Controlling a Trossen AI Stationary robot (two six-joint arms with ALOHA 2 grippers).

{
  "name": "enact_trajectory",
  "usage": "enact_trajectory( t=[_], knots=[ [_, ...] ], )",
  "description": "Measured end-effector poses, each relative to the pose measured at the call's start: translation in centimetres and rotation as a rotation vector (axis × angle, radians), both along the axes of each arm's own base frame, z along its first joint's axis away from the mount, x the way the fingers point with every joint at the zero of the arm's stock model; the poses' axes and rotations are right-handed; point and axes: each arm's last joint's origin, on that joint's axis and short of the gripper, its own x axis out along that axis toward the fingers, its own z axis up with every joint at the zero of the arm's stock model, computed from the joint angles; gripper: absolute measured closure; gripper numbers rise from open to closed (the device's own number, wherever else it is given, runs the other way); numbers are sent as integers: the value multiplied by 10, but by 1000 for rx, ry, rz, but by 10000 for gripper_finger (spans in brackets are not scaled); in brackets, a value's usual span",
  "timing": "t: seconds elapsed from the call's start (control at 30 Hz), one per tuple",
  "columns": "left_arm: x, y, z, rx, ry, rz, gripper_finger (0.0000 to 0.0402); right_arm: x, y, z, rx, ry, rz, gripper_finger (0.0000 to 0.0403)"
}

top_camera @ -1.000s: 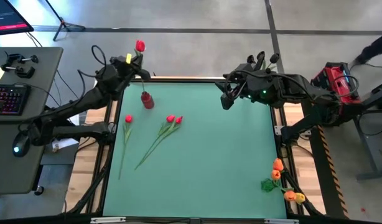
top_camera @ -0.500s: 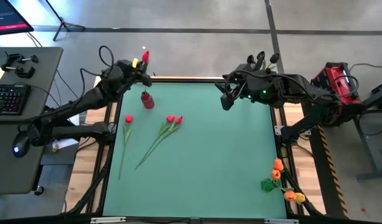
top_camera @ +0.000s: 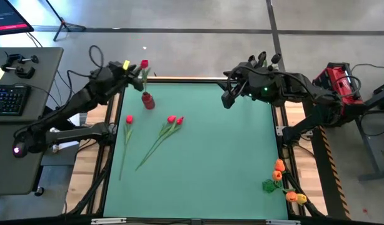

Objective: Sort flowers into vase by color
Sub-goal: Put the red tulip into the red vase

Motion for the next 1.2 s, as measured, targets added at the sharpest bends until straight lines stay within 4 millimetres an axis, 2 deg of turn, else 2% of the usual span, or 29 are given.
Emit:
enact_trajectory(
  t=[0.1, 0.27, 0.47, 0.57, 0.63, 1.0, 1.2],
  knots=[
    [-1, -1, -11, -82, 58, 7, 286, 0, -5, 0, -3, 8, 6, 206],
    [-1, -7, -16, -159, 40, -16, 286, 0, -10, 0, 13, 9, 17, 206],
    [-13, -16, 1, -145, -18, 11, 286, 0, -13, -1, 16, 15, 30, 206],
    [-20, -21, 12, -168, -2, 8, 286, 0, -14, 0, 4, 23, 33, 206],
    [-24, -24, 10, -214, 43, 7, 286, 0, -15, 0, 4, 22, 28, 206],
    [-18, -38, -46, -725, 146, 4, 286, 0, -18, 0, -10, 30, 23, 206],
    [-9, -42, -84, -870, 177, 104, 286, 0, -18, 0, -15, 34, 25, 206]
  ],
)
